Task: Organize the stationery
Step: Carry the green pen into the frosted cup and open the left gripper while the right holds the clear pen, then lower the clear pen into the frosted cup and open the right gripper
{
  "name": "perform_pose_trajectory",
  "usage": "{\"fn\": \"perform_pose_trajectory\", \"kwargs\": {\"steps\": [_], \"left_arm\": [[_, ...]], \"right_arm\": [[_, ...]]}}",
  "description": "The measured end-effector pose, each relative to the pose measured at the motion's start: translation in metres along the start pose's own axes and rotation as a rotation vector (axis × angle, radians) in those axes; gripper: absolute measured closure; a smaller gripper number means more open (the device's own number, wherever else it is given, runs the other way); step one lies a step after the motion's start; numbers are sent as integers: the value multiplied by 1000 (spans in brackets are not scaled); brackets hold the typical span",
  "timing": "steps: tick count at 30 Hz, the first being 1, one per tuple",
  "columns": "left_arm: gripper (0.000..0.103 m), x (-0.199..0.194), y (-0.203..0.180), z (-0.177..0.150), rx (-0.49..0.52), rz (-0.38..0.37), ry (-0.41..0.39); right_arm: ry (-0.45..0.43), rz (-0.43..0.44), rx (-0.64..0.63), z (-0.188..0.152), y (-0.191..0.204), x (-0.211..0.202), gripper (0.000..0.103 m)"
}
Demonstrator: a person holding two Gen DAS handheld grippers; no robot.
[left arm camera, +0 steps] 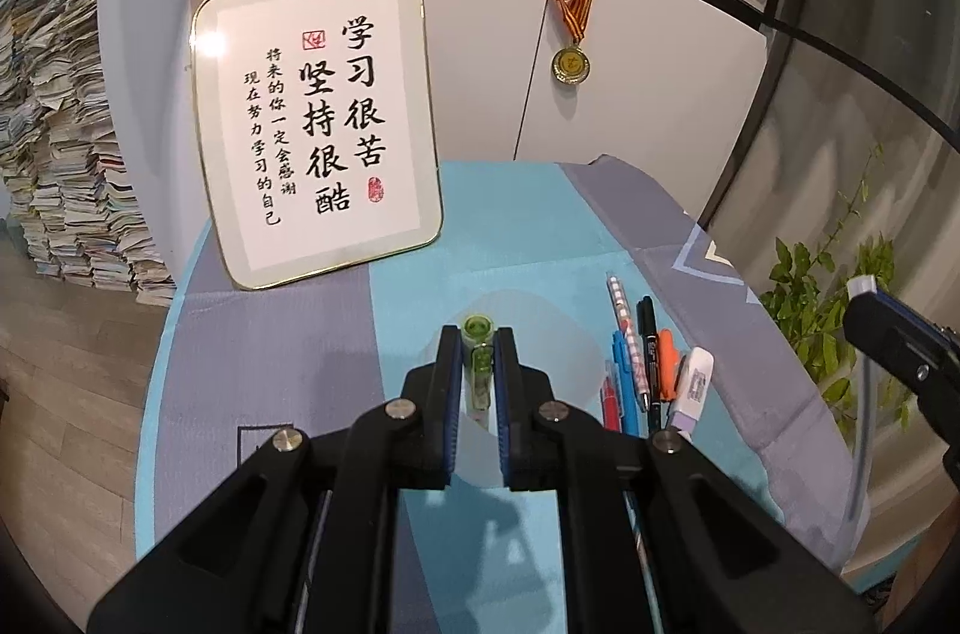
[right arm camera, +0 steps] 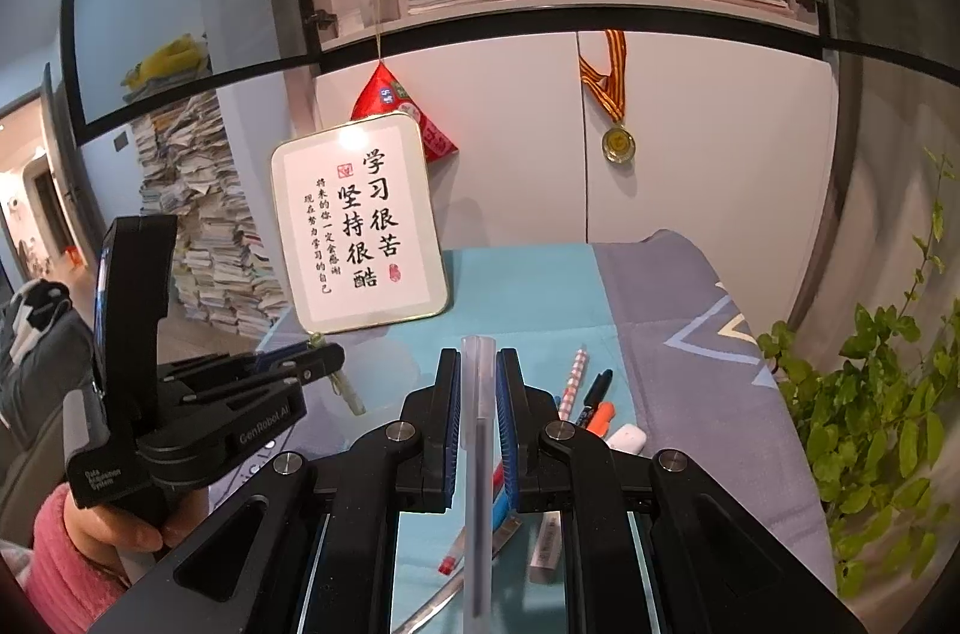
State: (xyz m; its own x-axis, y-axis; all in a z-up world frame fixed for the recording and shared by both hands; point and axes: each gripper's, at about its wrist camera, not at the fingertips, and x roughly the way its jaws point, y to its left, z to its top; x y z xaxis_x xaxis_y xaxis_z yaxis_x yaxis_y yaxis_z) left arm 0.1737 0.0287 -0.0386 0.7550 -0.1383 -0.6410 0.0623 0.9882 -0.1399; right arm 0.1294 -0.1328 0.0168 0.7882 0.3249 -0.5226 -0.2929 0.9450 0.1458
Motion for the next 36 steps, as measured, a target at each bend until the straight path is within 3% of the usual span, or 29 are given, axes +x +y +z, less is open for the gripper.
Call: {"fn": "perform_pose_trajectory", "kwargs": {"steps": [3, 7, 12, 19, 24, 31, 36], "left_arm": [[90, -4, 2, -2, -2, -5, 7], [68, -16, 4, -6, -5, 5, -22], [67, -29, 2, -13, 15, 39, -47], [55, -44, 5, -28, 35, 78, -77], [53, -48, 12, -36, 17, 74, -73], [53, -48, 25, -46, -26, 75, -48], [53, -49, 31, -49, -31, 86, -44]], "right_arm": [[-2, -1, -9, 1, 5, 0, 91], [-1, -1, -27, 2, 11, 1, 91], [2, -1, -41, 4, 19, 3, 91], [-10, 6, -40, 11, 25, 5, 91], [-16, 17, -45, 16, 30, 12, 91], [-122, 37, -53, 34, 40, 21, 91], [-130, 61, -22, 50, 47, 40, 91]]}}
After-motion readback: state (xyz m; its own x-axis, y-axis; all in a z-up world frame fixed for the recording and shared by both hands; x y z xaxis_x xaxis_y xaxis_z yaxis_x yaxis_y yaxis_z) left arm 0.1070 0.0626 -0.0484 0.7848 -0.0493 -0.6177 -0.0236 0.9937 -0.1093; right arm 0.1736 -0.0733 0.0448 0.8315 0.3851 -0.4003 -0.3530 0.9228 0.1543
